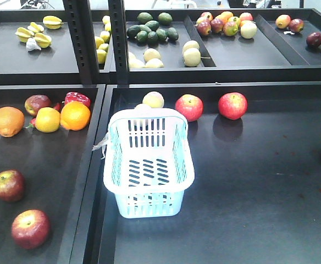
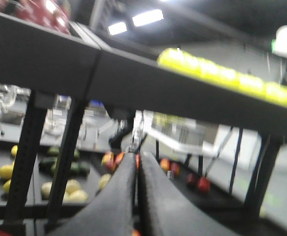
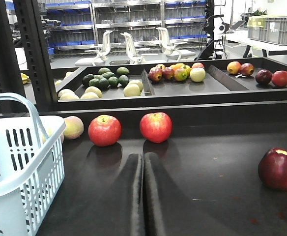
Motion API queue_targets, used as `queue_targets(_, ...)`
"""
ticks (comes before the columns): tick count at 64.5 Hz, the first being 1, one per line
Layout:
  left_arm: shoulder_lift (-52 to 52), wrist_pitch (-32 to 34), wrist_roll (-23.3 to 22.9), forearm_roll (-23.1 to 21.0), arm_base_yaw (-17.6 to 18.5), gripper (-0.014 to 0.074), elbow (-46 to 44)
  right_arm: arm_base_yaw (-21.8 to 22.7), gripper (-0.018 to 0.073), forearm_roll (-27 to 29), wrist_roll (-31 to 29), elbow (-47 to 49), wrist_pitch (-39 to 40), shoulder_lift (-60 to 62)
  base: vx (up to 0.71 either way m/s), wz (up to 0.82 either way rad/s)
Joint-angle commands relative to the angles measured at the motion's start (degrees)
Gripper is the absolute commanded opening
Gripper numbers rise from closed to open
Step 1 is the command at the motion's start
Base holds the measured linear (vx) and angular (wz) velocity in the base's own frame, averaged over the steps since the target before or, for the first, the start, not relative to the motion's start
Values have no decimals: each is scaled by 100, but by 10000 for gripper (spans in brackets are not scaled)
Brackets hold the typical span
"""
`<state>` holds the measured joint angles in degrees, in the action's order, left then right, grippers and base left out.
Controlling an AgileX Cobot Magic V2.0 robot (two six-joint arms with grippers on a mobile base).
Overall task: Pick three apples into basket with both arms
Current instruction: 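Reach the left gripper over the basket toward its handle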
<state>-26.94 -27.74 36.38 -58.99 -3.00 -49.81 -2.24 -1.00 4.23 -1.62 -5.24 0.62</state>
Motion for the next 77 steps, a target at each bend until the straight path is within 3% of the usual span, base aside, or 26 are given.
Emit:
queue_targets(1, -841, -434, 1232, -712, 19, 25, -424, 47, -4, -45, -29, -80, 407, 59, 0, 0)
queue_targets(10, -1900, -1151, 2346, -1627, 19, 101, -768, 47, -4, -45, -29, -80, 407, 59, 0, 0)
queue_targets(18, -2939, -1676, 3362, -2277, 19, 232, -1125, 47, -4, -45, -29, -80, 407, 59, 0, 0)
queue_targets(25, -3816, -2237, 3789, -2527, 19, 356, -1526, 47, -4, -45, -29, -80, 407, 59, 0, 0)
queue_targets(36, -5303, -3169, 4025, -2548, 203, 508, -2592, 47, -4, -45, -29, -80, 407, 59, 0, 0)
queue_targets(44, -6371, -3491, 4086, -2251, 474, 540, -3573, 47, -4, -45, -29, -80, 407, 59, 0, 0)
queue_targets(59, -8075, -3906, 3936, -1146, 1051, 539, -5536, 47, -4, -45, -29, -80, 407, 59, 0, 0)
queue_targets(77, -8974, -4116, 3921, -199, 1517, 538, -6294, 47, -4, -45, -29, -80, 407, 59, 0, 0)
